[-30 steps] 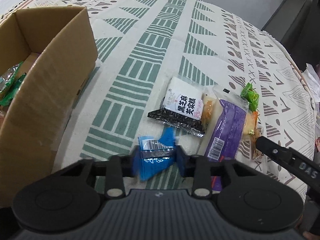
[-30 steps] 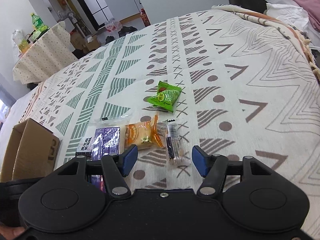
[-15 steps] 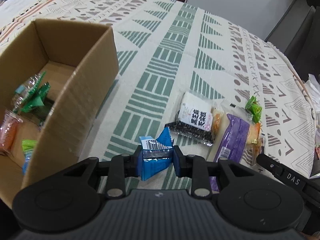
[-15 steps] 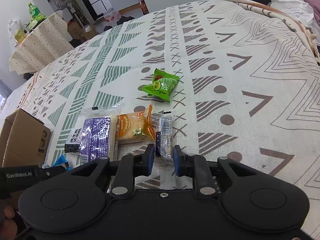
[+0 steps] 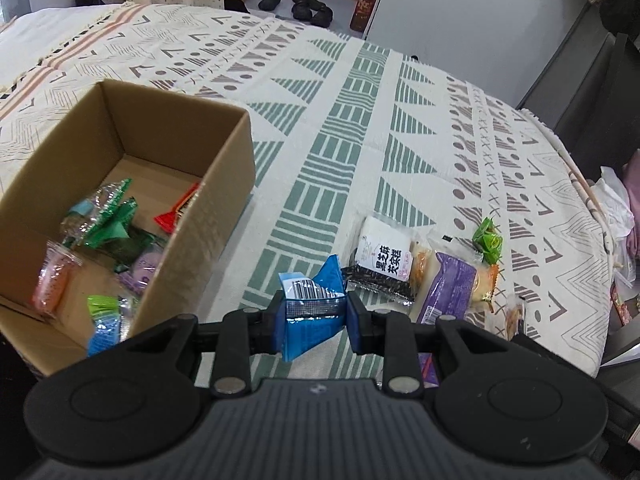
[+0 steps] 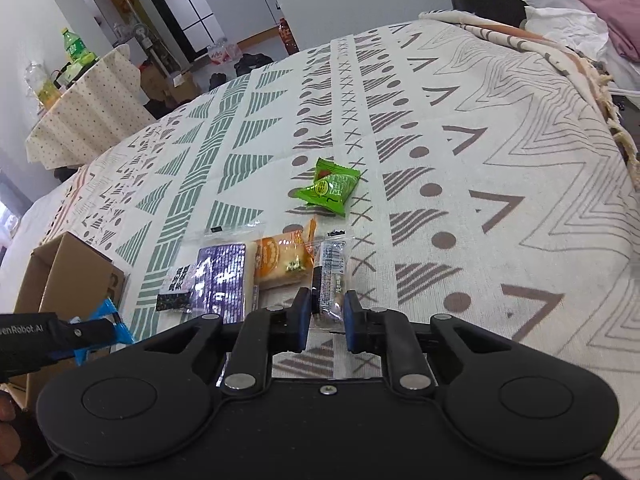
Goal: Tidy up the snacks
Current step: 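Carry the blue snack and clear stick pack into the box and open both grippers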
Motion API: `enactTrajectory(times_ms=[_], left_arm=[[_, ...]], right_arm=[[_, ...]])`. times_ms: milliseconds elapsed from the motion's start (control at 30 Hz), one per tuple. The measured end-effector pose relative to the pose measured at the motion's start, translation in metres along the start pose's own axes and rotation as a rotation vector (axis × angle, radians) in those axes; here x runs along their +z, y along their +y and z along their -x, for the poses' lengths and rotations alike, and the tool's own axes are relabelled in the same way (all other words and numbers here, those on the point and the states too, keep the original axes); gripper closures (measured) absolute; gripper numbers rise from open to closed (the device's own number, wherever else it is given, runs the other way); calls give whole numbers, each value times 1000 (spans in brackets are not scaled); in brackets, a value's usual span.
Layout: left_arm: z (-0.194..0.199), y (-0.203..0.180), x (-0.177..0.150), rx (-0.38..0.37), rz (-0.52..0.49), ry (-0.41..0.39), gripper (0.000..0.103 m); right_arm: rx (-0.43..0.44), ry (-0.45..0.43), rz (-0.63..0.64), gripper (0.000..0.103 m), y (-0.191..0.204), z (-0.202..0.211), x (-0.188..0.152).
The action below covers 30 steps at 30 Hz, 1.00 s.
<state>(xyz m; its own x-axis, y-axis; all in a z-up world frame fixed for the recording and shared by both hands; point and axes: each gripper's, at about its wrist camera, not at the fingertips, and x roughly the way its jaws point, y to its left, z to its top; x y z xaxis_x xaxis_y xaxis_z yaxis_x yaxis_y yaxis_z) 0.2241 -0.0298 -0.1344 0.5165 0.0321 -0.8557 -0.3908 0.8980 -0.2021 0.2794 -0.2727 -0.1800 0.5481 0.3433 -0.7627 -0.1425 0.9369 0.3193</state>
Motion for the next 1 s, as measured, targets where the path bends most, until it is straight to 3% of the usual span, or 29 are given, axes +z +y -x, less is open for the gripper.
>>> enactTrajectory(times_ms=[500, 1000], left_arm=[[38, 18, 11, -23, 14, -59, 74], [70, 48, 27, -28, 51, -125, 74]], right_arm=[[13, -114, -29, 86, 16, 48, -9], [75, -204, -7, 86, 67, 71, -7]])
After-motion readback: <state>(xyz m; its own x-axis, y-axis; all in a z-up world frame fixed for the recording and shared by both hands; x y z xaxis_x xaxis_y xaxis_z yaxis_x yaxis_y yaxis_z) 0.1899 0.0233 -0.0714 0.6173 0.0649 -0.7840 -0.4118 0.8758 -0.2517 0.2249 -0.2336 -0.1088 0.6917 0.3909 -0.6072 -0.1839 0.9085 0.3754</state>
